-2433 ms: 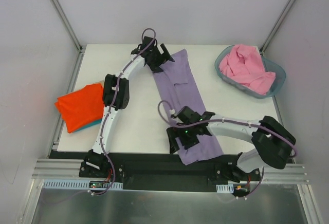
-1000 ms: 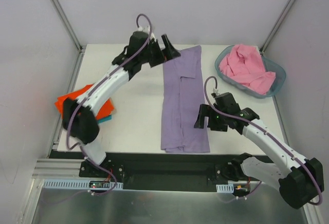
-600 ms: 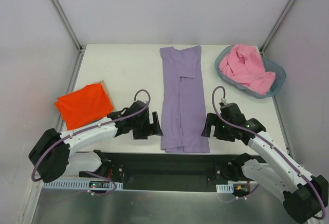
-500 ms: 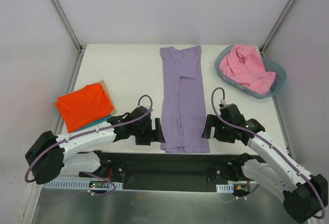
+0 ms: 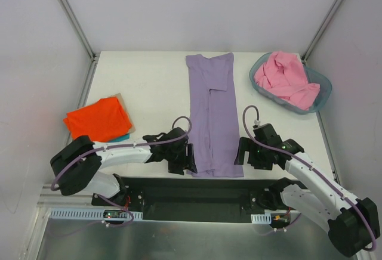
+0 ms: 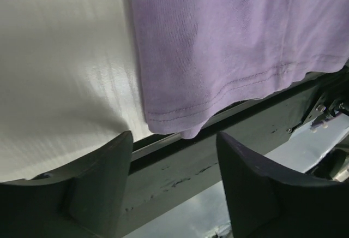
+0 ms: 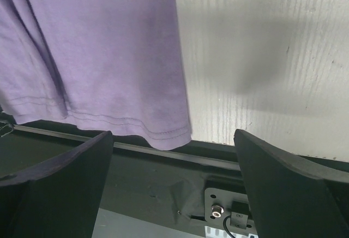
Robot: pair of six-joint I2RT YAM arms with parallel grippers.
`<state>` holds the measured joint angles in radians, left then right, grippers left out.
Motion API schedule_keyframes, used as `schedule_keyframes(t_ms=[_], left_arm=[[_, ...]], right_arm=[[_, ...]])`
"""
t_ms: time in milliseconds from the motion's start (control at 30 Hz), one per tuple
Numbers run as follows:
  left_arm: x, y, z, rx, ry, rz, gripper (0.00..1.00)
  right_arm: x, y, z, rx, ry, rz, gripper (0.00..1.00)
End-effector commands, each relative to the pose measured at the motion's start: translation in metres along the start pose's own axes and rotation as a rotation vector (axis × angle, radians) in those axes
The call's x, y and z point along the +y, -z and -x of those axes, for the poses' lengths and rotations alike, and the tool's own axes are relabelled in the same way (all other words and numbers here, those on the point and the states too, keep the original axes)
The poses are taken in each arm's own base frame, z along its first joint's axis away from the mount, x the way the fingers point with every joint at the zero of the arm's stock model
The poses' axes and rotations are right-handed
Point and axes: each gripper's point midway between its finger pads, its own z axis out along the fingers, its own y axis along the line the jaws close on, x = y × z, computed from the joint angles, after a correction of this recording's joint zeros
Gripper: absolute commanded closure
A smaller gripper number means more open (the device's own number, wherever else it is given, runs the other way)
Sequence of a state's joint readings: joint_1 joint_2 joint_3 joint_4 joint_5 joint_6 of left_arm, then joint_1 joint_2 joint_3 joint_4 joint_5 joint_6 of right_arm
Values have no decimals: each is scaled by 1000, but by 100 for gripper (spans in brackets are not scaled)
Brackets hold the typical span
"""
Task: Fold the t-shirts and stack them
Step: Grab the bottom of the folded rectangular tshirt with both arms
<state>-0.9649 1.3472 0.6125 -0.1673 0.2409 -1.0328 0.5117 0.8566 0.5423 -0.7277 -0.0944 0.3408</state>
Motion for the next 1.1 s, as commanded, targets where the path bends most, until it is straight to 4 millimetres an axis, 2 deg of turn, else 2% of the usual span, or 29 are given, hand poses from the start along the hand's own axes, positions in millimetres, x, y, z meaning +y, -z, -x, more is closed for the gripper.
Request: schedule_keyframes(t_ms=[0,100,133,200,233,333,500,567,633,667,700,767,833,967,1033,1067], left_arm=[[-19,-9,-6,63,-44,-32,46],[-17,-14,-8,78,-44,-15,55],[-18,-14,-8,82,-48,-15,64],[-21,-17,-7,87,-61,-15,72],[-22,-17,-9,97,-68,-17,82],[-18,-21,-12,116,-64,-6,100],[-4,-21,-20,135,-34,22,100],[-2,-21,-22,136,-28,25,100],[0,-21,-22,132,-24,27,100],[0,-20,-22,134,-24,24,100],[0,-20,-23,135,-20,27,100],[0,-20,-23,133,-21,24,100],[0,-20,-22,128,-22,25,100],[0,-20,-21,122,-25,25,100],[0,-19,-21,122,-26,24,100],[0,-19,-21,122,-24,23,100]], right_arm=[[-5,-6,-9,22,-16,-7,3],[-8,-11,-15,40,-24,-4,3],[-7,-13,-17,49,-30,4,3],[-8,-15,-22,66,-32,6,3],[-7,-15,-23,72,-34,10,3],[-7,-17,-32,109,-44,19,3],[-6,-22,-47,159,-68,53,2],[-3,-24,-47,159,-64,73,1],[-1,-29,-45,159,-73,76,5],[1,-30,-45,161,-74,84,10],[6,-31,-45,175,-80,112,22],[11,-32,-46,190,-79,132,34],[11,-33,-47,196,-80,133,38],[11,-36,-44,183,-84,131,64],[14,-37,-41,172,-69,155,70],[15,-37,-42,173,-63,162,80]])
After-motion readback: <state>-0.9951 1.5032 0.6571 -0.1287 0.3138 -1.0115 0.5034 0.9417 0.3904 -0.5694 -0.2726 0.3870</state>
